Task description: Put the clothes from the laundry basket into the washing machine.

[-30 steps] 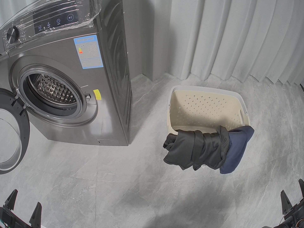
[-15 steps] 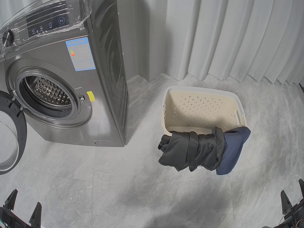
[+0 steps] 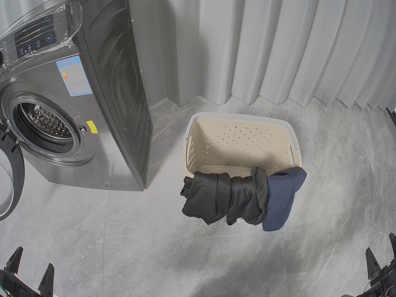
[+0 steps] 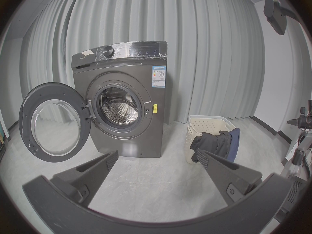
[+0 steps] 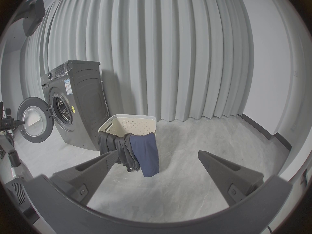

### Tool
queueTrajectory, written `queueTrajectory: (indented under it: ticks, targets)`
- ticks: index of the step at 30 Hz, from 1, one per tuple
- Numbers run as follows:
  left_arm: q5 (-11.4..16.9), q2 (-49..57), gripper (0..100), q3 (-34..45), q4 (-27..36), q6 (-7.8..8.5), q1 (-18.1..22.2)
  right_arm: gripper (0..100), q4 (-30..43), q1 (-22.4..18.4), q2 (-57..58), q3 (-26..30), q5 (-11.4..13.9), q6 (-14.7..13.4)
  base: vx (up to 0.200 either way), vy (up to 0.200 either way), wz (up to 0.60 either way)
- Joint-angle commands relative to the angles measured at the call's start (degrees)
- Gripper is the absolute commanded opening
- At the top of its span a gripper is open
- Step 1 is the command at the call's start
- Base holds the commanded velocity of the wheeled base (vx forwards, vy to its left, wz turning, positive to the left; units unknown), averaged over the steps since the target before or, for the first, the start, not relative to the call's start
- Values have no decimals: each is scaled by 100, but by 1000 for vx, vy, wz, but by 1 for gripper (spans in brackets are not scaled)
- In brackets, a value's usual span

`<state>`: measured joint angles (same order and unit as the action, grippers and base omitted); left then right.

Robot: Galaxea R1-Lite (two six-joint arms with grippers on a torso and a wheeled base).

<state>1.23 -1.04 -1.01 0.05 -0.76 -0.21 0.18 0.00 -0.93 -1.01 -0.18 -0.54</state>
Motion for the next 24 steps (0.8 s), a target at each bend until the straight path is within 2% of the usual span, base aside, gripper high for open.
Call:
queueTrajectory:
  ticks: [1,10,18,24]
  targets:
    - [0,86,100,92,-5,-4,-6,100,-1,0,93,101,1,1,0,0,0]
    - [0,86,100,92,-5,-4,-6,100,8,-9,93,101,-70,-105,0,0,0]
    - [0,86,100,92,-5,-4,-14,100,-1,-9,93,101,-61,-61,0,0,0]
    - [0,86,100,92,-5,-4,-6,100,-1,-9,93,101,-61,-61,200,0,0]
